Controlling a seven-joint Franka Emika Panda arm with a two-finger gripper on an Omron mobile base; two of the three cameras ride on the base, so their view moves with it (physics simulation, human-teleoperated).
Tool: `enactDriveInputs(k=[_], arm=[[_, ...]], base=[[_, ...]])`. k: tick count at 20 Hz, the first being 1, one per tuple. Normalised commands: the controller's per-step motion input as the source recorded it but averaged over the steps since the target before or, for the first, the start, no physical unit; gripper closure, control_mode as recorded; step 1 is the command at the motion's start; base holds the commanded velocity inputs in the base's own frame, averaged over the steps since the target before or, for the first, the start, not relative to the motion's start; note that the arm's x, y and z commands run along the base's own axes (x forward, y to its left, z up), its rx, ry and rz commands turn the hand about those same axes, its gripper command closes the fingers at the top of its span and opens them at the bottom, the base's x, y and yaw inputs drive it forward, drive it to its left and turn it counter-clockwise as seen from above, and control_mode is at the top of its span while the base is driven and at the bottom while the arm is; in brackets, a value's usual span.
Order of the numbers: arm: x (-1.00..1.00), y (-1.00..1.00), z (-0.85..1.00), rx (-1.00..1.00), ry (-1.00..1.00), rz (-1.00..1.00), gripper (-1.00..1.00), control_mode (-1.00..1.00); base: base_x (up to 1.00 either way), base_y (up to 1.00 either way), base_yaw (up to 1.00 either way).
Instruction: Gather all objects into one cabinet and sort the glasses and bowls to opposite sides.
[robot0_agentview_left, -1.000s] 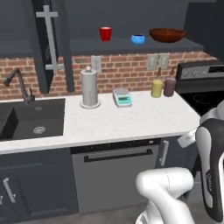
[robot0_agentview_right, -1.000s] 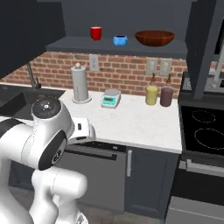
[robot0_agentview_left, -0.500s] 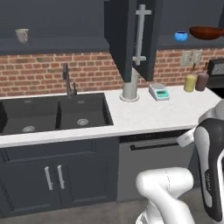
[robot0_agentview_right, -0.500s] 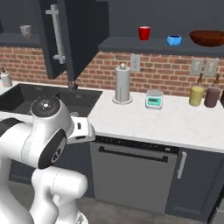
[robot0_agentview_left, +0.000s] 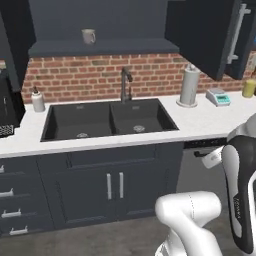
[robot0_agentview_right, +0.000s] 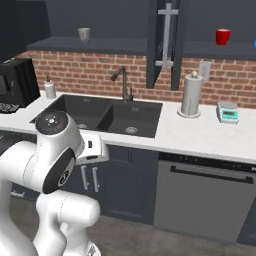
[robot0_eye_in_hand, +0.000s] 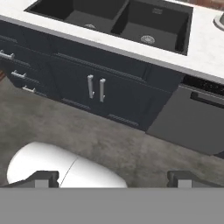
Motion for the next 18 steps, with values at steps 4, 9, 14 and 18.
enactDriveInputs(k=[4,9,14,18], arm=[[0.0,0.0,0.0,0.0,0.0,0.0,-1.0,1.0],[0.0,0.0,0.0,0.0,0.0,0.0,-1.0,1.0],[0.0,0.0,0.0,0.0,0.0,0.0,-1.0,1.0],[0.0,0.0,0.0,0.0,0.0,0.0,-1.0,1.0]], base=[[-0.01,0.83,0.0],[0.27,0.52,0.0],[0.78,0.08,0.0],[0.92,0.0,0.0]])
